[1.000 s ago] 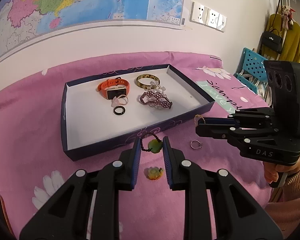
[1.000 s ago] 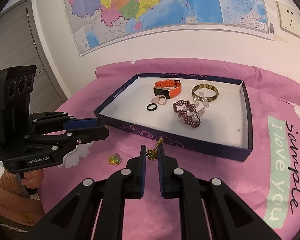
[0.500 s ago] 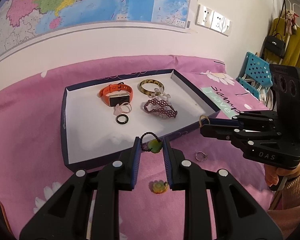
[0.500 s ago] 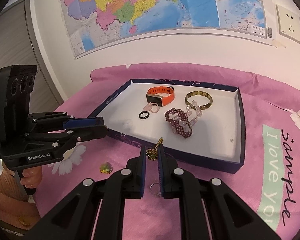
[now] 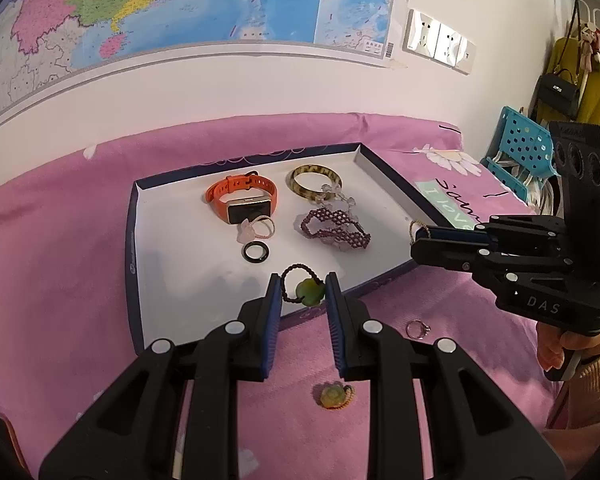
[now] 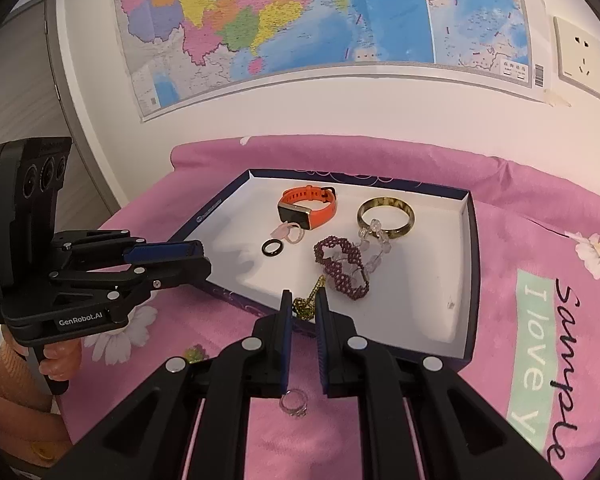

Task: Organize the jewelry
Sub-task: 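Carry the hair tie with the left tool while the right tool carries the gold pendant into the box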

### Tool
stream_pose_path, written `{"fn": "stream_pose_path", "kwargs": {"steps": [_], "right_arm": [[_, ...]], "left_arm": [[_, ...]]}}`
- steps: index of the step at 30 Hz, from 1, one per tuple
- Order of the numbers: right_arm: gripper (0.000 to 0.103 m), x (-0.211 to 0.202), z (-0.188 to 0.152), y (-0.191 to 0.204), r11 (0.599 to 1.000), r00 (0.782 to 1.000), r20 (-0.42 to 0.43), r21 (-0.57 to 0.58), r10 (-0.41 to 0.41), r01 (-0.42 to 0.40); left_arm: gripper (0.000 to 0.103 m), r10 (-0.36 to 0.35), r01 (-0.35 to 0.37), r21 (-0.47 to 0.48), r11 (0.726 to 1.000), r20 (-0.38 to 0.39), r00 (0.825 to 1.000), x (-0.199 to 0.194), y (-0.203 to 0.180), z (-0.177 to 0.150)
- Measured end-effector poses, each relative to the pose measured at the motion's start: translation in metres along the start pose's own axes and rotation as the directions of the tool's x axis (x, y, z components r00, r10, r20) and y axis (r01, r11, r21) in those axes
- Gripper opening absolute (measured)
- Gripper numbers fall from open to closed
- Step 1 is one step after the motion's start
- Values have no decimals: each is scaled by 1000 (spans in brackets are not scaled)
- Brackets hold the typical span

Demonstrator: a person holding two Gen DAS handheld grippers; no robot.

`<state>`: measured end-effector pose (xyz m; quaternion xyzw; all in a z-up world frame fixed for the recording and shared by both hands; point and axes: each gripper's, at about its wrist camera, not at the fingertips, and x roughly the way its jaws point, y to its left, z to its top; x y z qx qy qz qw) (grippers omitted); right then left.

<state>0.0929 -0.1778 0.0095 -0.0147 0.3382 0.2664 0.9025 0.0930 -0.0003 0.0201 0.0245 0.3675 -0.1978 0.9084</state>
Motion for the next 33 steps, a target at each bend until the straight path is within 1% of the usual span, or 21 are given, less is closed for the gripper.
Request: {"fn": "stream_pose_path", "kwargs": {"steps": [13, 23, 33], "right_arm": [[10, 9, 10, -2, 1000, 1000, -7, -15, -13, 13], [10, 23, 14, -6, 1000, 999, -30, -17, -22, 21], [10, 36, 13, -9, 999, 998, -59, -21, -35, 34]], "left_arm": [[22, 19, -19, -1, 1000, -15, 1000, 15, 5, 7], [22, 26, -27, -20, 999, -24, 999, 22, 9, 10], [22, 37, -38, -14, 999, -43, 998, 31, 8, 12]]}}
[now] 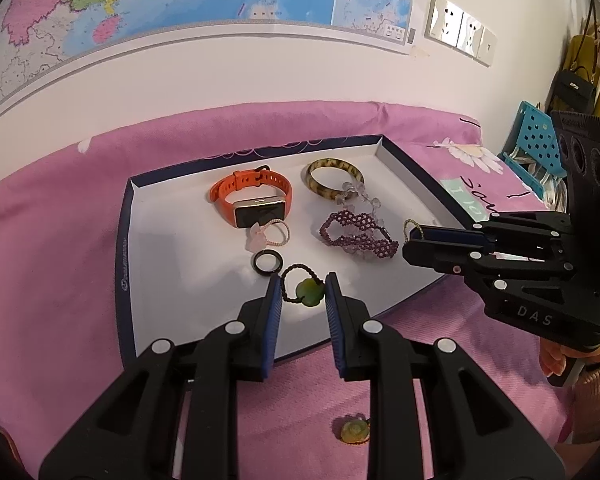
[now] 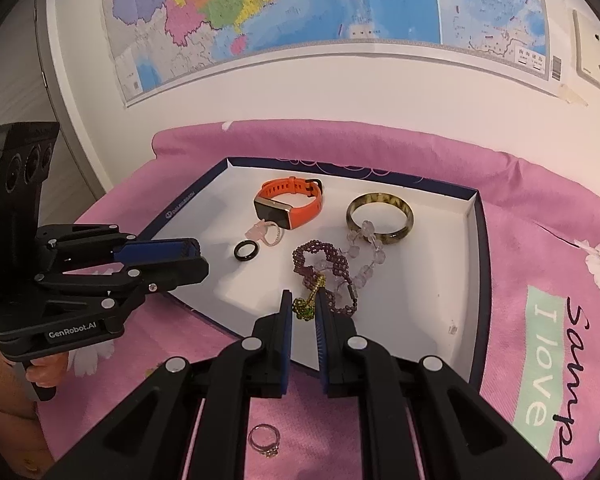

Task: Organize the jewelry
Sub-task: 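Carry the hair tie with the left tool while the right tool carries the gold pendant into the box, then lower the hair tie into the box and open the left tool while the right tool releases the pendant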

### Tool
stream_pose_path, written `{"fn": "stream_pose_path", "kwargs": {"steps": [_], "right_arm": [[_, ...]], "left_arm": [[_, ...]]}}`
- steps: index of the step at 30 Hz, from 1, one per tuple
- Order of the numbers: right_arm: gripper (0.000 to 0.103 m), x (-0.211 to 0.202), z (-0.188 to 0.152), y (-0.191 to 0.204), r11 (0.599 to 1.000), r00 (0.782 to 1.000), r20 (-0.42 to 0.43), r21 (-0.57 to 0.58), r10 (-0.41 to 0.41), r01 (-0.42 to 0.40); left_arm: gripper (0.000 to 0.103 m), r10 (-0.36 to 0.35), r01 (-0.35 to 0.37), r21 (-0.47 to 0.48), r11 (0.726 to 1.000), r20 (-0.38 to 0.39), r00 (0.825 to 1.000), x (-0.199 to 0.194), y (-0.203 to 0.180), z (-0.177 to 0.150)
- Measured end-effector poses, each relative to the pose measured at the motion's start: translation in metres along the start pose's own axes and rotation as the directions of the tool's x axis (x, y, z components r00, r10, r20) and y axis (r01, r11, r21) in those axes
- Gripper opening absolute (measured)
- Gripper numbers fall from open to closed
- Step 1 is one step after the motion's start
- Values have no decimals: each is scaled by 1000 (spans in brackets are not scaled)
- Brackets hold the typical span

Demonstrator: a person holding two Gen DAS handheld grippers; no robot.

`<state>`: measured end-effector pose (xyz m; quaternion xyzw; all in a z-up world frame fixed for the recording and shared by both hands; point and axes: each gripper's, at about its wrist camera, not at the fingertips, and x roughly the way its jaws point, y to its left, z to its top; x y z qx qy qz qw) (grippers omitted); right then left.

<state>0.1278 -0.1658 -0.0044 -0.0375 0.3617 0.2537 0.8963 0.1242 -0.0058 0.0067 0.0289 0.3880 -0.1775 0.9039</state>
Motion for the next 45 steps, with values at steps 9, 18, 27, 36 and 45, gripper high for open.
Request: {"fn": "stream_pose_path", "kwargs": {"steps": [9, 18, 27, 36, 45], "right_arm": [[10, 7, 0, 0, 1000, 1000, -18, -10, -12, 12], [10, 14, 0, 0, 999, 999, -33, -21, -27, 26], [10, 21, 3, 1, 998, 998, -48, -39, -42, 40], [10, 28, 3, 4, 996, 996, -62, -63, -63, 59], [13, 30, 2, 6, 996, 996, -61, -63, -66, 62]], "left_arm": [[22, 12, -12, -13, 1000, -18, 1000, 8, 3, 1], [22, 19, -20, -17, 1000, -33, 999, 17, 5, 2], [22, 20, -22, -36, 999, -56, 998, 25, 10, 3], [22, 18, -22, -49, 999, -76, 997, 32, 11, 3], [23, 13, -17, -48, 999, -83, 996, 36, 12, 2]]}}
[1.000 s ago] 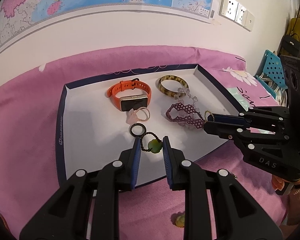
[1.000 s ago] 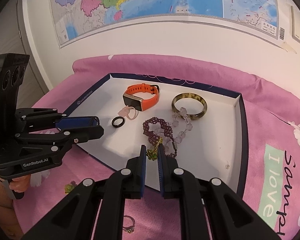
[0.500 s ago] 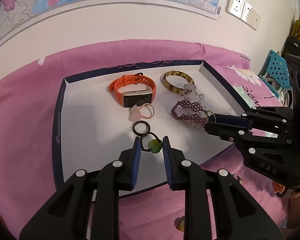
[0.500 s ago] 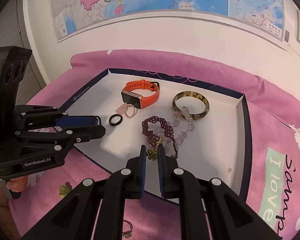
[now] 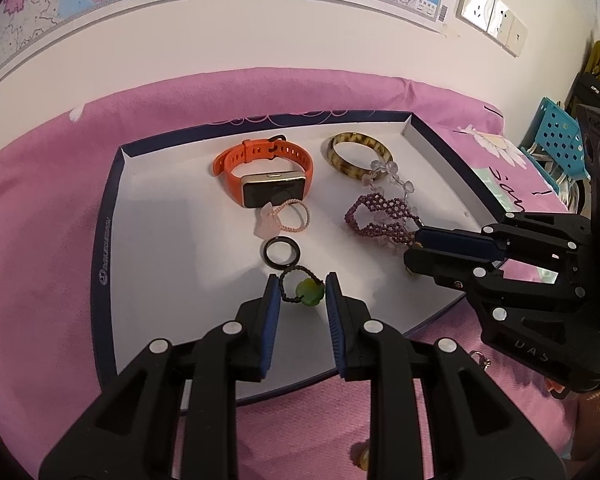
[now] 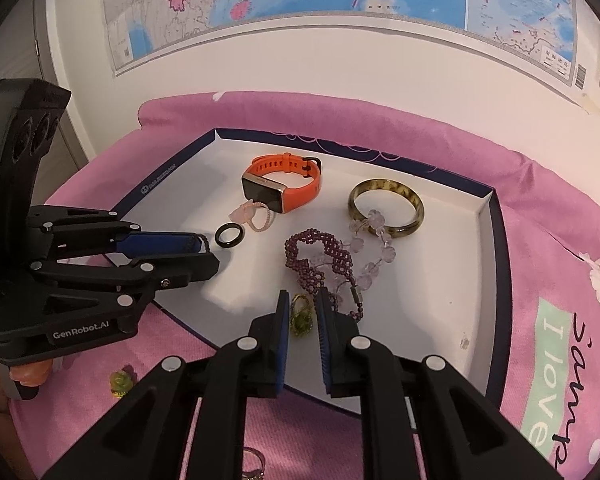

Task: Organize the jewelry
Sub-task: 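Lower the hair tie into the box and open the left tool while the right tool releases the pendant, then move the left tool to the yellow-green charm while the right tool moves to the silver ring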

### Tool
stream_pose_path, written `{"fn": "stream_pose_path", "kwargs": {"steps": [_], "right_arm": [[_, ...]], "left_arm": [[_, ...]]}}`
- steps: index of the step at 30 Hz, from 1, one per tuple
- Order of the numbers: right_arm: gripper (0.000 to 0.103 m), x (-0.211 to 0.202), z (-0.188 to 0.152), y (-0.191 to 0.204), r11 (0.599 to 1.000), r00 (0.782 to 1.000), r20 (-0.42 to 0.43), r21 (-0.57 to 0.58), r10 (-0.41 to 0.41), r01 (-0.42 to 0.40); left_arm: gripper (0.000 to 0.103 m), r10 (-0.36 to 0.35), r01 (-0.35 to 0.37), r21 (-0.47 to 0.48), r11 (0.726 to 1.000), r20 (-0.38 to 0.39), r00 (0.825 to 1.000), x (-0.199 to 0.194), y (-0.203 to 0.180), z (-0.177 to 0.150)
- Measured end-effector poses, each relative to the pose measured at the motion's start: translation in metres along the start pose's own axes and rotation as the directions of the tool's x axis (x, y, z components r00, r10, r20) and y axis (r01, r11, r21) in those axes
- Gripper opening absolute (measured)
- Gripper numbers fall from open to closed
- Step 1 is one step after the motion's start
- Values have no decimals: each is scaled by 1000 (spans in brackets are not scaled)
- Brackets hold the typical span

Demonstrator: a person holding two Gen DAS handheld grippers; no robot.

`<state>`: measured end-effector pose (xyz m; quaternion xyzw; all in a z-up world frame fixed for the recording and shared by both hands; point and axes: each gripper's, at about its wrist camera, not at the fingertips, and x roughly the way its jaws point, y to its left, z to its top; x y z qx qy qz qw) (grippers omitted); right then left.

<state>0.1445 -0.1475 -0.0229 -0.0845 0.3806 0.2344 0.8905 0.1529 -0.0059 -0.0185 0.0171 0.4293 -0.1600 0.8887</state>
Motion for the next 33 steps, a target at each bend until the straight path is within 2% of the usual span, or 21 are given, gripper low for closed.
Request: {"fn": "stream_pose_path", "kwargs": {"steps": [3, 7, 11, 15, 18, 23, 29, 33], "right_arm": [[17, -2, 0, -2, 1000, 1000, 8, 11, 3, -3], [20, -8, 0, -7, 999, 999, 31, 36, 7, -8], [22, -23, -4, -11, 998, 998, 62, 62, 19, -22], [33, -42, -16, -14, 995, 995, 93, 83, 47, -54], [34, -55, -28, -13, 994, 993, 100, 80, 62, -70], [41, -62, -50, -1, 995, 994, 63, 52, 86, -90], [41, -48, -72, 16, 996, 996, -23, 22, 85, -84], [41, -49, -72, 22, 997, 997, -18, 10, 74, -74]], "left_arm": [[23, -5, 5, 4, 1000, 15, 1000, -3, -1, 0], [31, -8, 8, 2, 1000, 37, 999, -11, -1, -1], [33, 0, 0, 0, 1000, 70, 998, -27, 1, -4], [39, -20, 15, 49, 999, 117, 993, -52, -6, -15], [39, -53, 42, 88, 995, 128, 990, -68, -11, -29], [42, -92, 77, 137, 988, 106, 990, -81, -15, -57], [44, -80, 71, 167, 983, 49, 996, -72, -25, -82], [44, -85, 81, 151, 985, 23, 996, -65, -25, -87]]}}
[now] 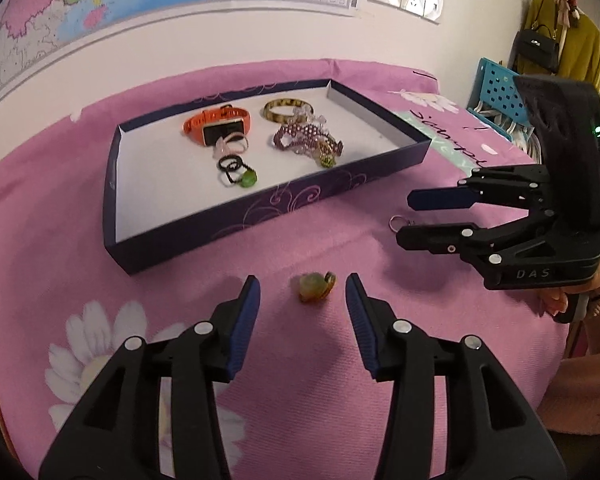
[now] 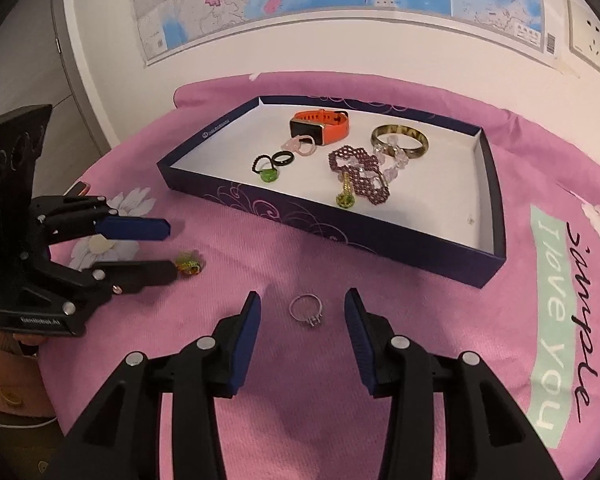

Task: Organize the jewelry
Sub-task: 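Move the left tool to the yellow-green charm while the right tool moves to the silver ring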

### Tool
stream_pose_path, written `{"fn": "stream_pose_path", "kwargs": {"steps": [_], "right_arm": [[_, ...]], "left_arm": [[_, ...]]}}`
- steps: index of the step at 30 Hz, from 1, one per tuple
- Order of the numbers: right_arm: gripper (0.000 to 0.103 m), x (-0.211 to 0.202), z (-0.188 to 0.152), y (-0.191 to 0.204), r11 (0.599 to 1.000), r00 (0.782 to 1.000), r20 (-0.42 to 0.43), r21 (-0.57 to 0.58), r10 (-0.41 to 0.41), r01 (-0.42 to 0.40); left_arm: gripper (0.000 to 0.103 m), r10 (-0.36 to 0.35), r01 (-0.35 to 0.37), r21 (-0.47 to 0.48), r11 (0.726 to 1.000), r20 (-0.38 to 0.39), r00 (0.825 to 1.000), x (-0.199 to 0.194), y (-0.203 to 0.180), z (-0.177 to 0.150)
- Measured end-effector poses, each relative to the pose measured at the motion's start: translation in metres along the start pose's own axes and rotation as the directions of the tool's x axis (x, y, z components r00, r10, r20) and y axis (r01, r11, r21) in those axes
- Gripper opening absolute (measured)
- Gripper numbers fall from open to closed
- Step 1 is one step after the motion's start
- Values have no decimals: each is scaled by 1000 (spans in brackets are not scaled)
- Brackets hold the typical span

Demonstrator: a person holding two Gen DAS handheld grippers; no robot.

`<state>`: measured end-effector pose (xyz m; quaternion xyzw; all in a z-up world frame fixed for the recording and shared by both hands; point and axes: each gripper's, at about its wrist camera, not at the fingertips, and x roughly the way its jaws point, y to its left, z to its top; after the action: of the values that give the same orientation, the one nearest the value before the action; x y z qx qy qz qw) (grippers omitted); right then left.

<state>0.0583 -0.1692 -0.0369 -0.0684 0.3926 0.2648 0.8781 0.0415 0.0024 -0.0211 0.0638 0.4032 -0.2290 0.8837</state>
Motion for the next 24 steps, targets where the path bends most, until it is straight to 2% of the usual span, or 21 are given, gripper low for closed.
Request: {"fn": "stream_pose_path", "kwargs": {"steps": [7, 14, 20, 24], "right_arm": [[40, 7, 1, 5, 1000, 999, -27, -18, -24, 23], [29, 5, 1, 1, 999, 999, -25, 0, -42, 42], [24, 5, 1, 0, 998, 998, -25, -1, -56, 56], [17, 5, 1, 3, 998, 998, -26, -10, -58, 57]], "left_arm": [[45, -4, 4, -16, 1000, -23, 1000, 7, 0, -3], [43, 3, -4, -24, 1000, -41, 999, 15, -2, 3], [34, 25, -27, -31, 999, -44, 999, 17, -4, 4], [28, 27, -29, -39, 999, -45, 999, 16, -3, 4]]}}
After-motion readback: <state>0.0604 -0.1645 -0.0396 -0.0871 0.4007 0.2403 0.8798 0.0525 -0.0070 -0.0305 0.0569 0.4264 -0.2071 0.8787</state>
